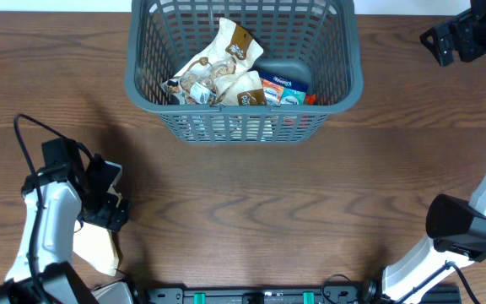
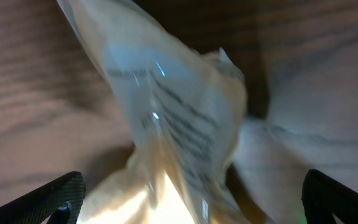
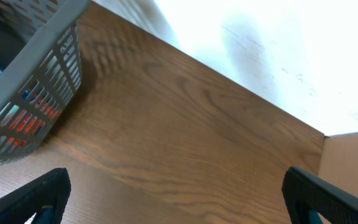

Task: Pack container
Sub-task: 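Grasp the last beige pouch with the left gripper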

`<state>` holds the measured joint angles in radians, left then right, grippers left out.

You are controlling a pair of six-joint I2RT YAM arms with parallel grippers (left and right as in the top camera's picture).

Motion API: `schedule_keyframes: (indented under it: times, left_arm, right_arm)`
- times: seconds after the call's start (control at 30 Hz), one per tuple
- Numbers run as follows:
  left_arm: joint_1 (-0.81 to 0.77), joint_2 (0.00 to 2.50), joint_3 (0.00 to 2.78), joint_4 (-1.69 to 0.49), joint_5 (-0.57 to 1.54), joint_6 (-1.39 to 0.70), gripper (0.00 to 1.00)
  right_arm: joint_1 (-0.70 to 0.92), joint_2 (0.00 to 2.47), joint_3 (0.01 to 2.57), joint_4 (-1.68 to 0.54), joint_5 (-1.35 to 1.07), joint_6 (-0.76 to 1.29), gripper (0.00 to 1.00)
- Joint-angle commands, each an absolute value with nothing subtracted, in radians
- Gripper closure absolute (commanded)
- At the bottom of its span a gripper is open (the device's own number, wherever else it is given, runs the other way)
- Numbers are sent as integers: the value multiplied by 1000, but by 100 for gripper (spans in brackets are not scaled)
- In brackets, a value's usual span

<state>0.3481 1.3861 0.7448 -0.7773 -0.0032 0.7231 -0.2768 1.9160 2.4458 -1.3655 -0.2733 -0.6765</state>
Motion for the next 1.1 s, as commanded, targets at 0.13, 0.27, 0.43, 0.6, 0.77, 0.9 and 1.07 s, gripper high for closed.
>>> schedule_keyframes:
  times: [0.13, 0.27, 0.43, 0.6, 0.77, 0.9, 1.07]
  left_arm:
    - [410, 1509, 737, -762, -12, 800, 0]
    - [414, 1543, 737, -752, -12, 800, 6]
    - [414, 1548, 737, -746, -11, 800, 48]
    - [414, 1548, 737, -742, -12, 800, 86]
    - [413, 1546, 739, -696, -8, 694, 94]
    - [413, 1539, 783, -677, -7, 442, 94]
    - [413, 1519, 907, -785, -7, 207, 94]
  right_arm:
    - [-285, 1916, 2444, -1380, -277, -690, 1]
    - [-285, 1916, 2444, -1380, -277, -690, 1]
    - [-285, 1916, 2444, -1381, -277, -690, 1]
    - [-285, 1916, 2444, -1382, -277, -690, 1]
    - [-285, 1916, 2444, -1383, -277, -690, 1]
    - [-285, 1916, 2444, -1380, -277, -690, 1]
    - [-285, 1916, 2444, -1380, -277, -690, 1]
